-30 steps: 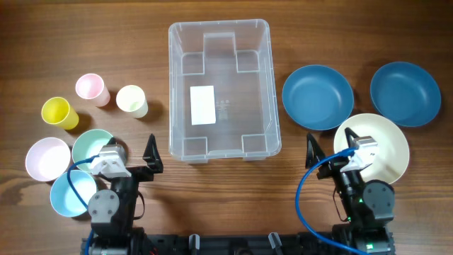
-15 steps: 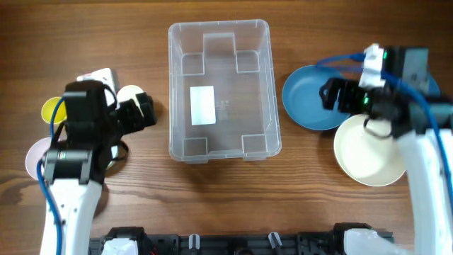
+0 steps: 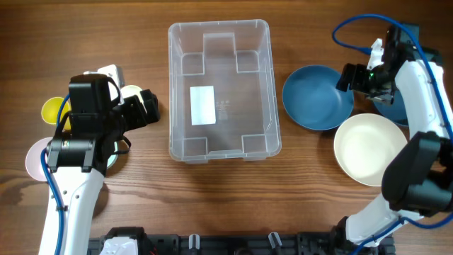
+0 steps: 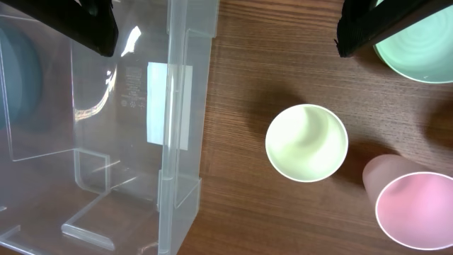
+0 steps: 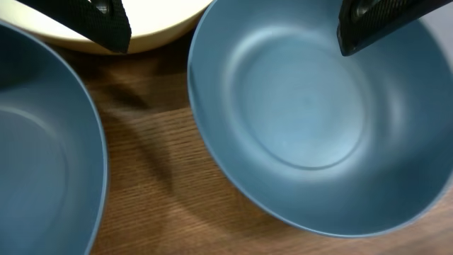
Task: Pack container
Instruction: 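Reach the right gripper to the left blue plate and grasp its rim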
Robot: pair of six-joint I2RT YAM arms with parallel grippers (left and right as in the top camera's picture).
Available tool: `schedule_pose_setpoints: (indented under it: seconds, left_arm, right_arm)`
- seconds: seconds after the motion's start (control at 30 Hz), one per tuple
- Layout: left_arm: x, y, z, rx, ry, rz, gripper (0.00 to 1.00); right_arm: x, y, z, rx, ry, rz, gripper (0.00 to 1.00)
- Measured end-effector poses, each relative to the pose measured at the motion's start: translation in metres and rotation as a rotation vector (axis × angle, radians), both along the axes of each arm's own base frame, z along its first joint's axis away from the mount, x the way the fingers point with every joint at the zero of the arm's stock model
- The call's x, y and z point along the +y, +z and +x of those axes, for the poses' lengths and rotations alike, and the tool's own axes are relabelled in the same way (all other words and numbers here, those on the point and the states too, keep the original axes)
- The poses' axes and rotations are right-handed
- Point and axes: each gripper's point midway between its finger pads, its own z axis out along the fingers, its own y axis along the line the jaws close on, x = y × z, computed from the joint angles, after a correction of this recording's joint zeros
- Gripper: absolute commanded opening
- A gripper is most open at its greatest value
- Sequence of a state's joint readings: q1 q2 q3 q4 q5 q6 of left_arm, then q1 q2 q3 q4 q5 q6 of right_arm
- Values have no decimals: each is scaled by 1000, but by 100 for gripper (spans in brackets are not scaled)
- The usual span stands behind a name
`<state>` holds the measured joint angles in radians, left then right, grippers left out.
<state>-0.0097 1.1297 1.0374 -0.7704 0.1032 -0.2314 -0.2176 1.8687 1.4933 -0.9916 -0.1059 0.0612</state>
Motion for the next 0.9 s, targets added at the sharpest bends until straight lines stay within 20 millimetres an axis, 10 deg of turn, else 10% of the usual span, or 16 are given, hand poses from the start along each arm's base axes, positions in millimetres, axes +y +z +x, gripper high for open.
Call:
schedule_pose_setpoints:
  seconds: [0.3, 0.43, 0.9]
  left_arm:
    - [0, -11, 3, 36, 0, 0, 100]
    - [0, -11, 3, 36, 0, 0, 100]
    - [0, -10, 5, 30, 0, 0, 100]
  right_arm:
    - [-7, -43, 8, 65, -5, -15, 93]
    - [-7, -58, 9, 86, -5, -10, 74]
    - [-8, -72, 12, 92, -3, -13, 54]
